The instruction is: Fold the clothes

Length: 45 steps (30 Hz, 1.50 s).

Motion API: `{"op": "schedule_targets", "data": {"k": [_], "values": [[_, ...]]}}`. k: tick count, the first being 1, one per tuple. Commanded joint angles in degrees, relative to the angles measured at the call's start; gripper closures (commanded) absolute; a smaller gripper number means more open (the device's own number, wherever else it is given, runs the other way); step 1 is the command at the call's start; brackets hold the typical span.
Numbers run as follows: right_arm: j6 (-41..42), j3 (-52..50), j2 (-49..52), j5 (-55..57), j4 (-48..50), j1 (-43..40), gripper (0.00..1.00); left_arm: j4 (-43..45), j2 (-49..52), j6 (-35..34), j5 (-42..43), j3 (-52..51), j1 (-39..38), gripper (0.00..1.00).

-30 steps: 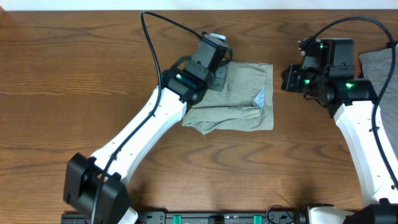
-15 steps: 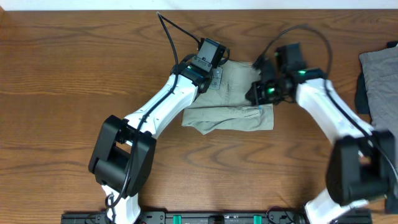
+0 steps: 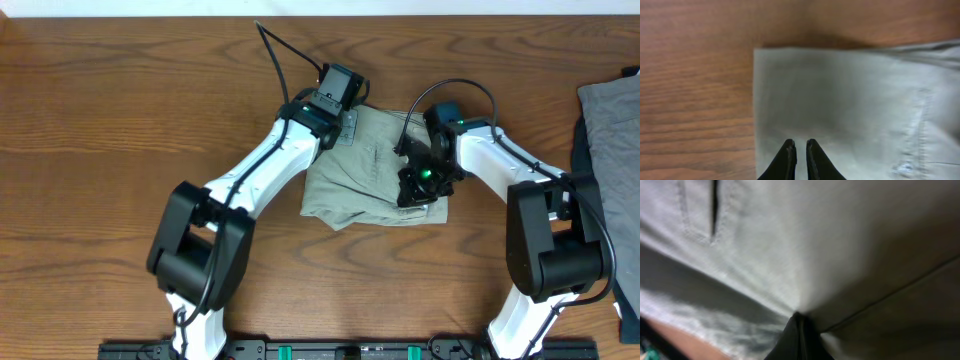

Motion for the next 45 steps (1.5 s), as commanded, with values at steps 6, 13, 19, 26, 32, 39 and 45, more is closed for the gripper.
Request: {"op": "schedule_targets", "data": {"k": [6,13,19,26,32,39,45], "values": [[3.30,-4.83,1.36,6.05,6.82,0.48,0.99,0.13,8.00,0.96,-0.68,0.24,0.20,0.90],[4.63,-9.73,1.46,6.29,9.20,0.24,0.99,1.88,8.22,0.96,-0.68,0.28,0.59,0.94],[5.84,-9.86,1.22,5.62,8.92,0.24,0.99,1.77,-0.48,0.94,-0.68,0.66,0.57,0.94],[5.60,1.18,-1.53,-4.22,4.50,-0.79,0.99,-0.61,-12.90,0.44,-0.66,0.63,0.63,0.94],[5.66,12.79,-2.64,-4.85,1.07,-2.34,0.99,-9.27,-15.34,-1.22,6.16,0.50,0.63,0.94],[9.31,13.49,-2.45,0.94,6.75,-7.45,0.99,-9.81,-13.16,-1.20,21.00,-0.74,0.57,0.94],[9.03,12.15,-0.61,1.14,9.51,-10.51,0.99,-7.76,-9.25,-1.20,28.39,-0.76,0.50,0.94]]}}
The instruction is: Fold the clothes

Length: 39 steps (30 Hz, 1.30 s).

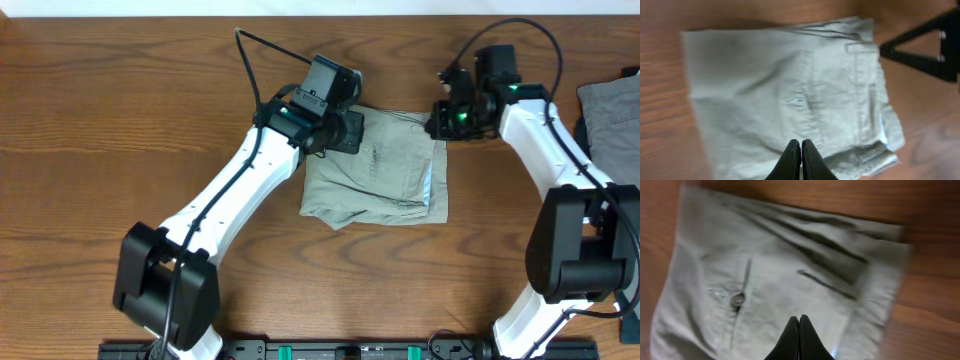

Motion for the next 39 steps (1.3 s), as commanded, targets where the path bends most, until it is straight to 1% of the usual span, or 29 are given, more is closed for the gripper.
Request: {"op": "schedule_targets", "data": {"k": [1,3,5,8,10,15,18,21,27,32,35,37,39], "values": [[0.87,-0.90,1.95,0.70,1.36,-0.85,0.99,1.36,3.28,-0.50,9.20,-0.59,0.13,0.94],[0.87,-0.90,3.13,0.70,2.56,-0.83,0.99,2.69,5.14,-0.52,13.46,-0.59,0.07,0.94],[0.87,-0.90,4.48,0.66,3.80,-0.81,0.99,3.67,7.10,-0.52,15.89,-0.59,-0.09,0.94],[0.87,-0.90,6.88,0.66,5.35,-0.79,0.99,3.76,10.08,-0.52,16.35,-0.59,-0.52,0.94],[0.87,-0.90,8.59,1.20,6.03,-0.83,0.99,3.65,11.78,-0.50,18.10,-0.59,-0.96,0.94],[0.90,-0.90,13.62,6.56,7.52,-1.01,0.99,3.45,15.21,-0.46,22.10,-0.66,-2.64,0.94],[0.87,-0.90,16.61,7.17,8.02,-1.60,0.99,2.01,16.52,0.17,23.19,-1.07,-3.96,0.94],[0.87,-0.90,19.26,7.13,7.80,-1.75,0.99,-0.63,16.85,2.05,23.21,-1.68,-5.22,0.94],[0.87,-0.90,22.91,7.13,8.22,-1.20,0.99,-2.62,16.79,5.70,23.37,-3.72,-6.47,0.94],[0.87,-0.90,23.65,7.13,8.31,-1.22,0.99,-2.38,13.38,8.07,24.22,-3.65,-6.32,0.94],[0.90,-0.90,23.65,7.13,8.26,-1.27,0.99,-2.23,11.32,8.11,24.33,-3.65,-6.38,0.94],[0.90,-0.90,23.65,7.10,8.26,-1.27,0.99,-1.68,10.93,8.11,25.73,-3.65,-6.47,0.94],[0.90,-0.90,23.65,7.08,8.24,-1.25,0.99,0.04,11.28,8.13,30.99,-3.67,-6.49,0.94]]}}
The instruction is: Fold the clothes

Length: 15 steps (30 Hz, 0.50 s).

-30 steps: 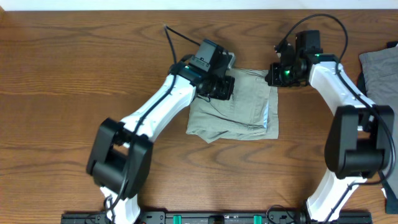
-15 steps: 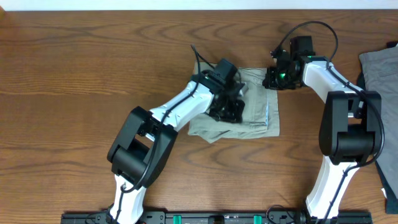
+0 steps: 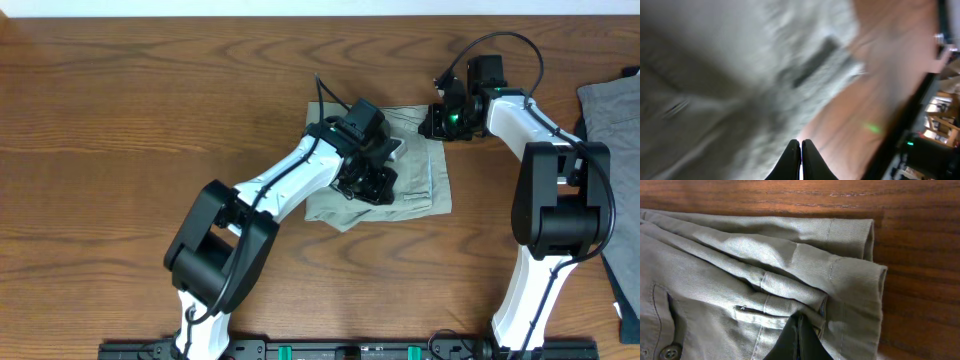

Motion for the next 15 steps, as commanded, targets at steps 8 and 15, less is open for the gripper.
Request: {"op": "schedule_targets", "data": {"k": [8,15], "values": [[0.50,-4.00,8.15,9.46,-1.09,0.35,0.99,11.61,0.96,0.04,20.20,-0.52,-0.98,0.94],[0.50,-4.00,8.15,9.46,-1.33,0.35,0.99,15.89,3.58,-0.17,19.96,-0.52,-1.36,0.94]]}}
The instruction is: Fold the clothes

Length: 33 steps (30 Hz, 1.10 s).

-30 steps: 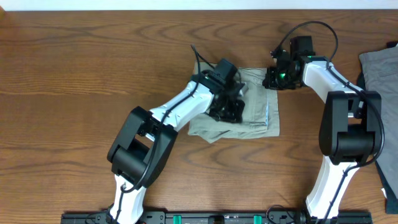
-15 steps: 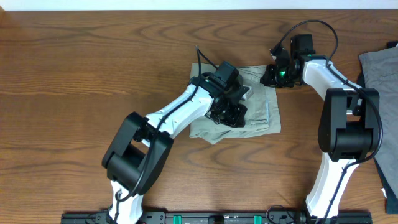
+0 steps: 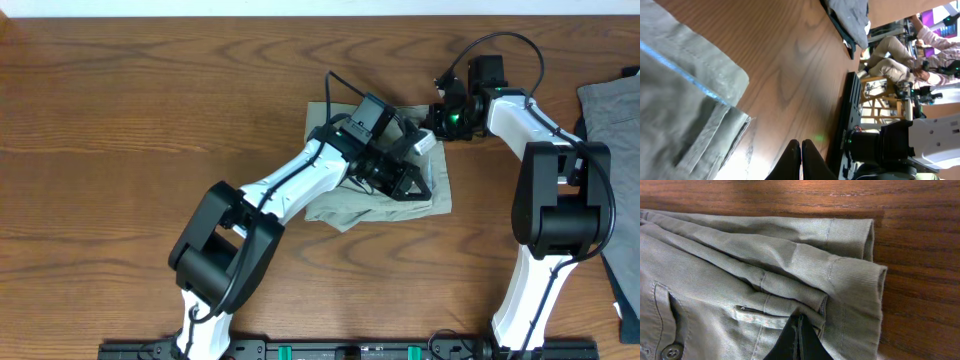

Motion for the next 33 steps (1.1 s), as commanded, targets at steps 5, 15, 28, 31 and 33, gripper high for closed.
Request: {"op": "schedule_targets", "data": {"k": [5,15,28,31,33], "values": [[0.50,-4.04,8.02,10.08,-1.11,0.55,0.99,3.26,6.60,-2.62,0.70,-0.24,0.09,0.94],[0.50,-4.04,8.02,10.08,-1.09,0.55,0.99,6.05,16.33,-11.98,-1.86,-0.24,0.09,0.94],[0.50,-4.04,8.02,10.10,-1.09,0.55,0.99,6.25,1.86,-10.56,-1.55,-0.22,1.57,0.94],[0.50,-4.04,8.02,10.10,-1.09,0.52,0.99,6.25,-4.26,-10.60,-9.75,-0.22,4.02,0.94],[0.50,-4.04,8.02,10.10,-1.07,0.52,0.99,6.25,-7.45,-10.60,-15.58,-0.22,6.19,0.94]]}}
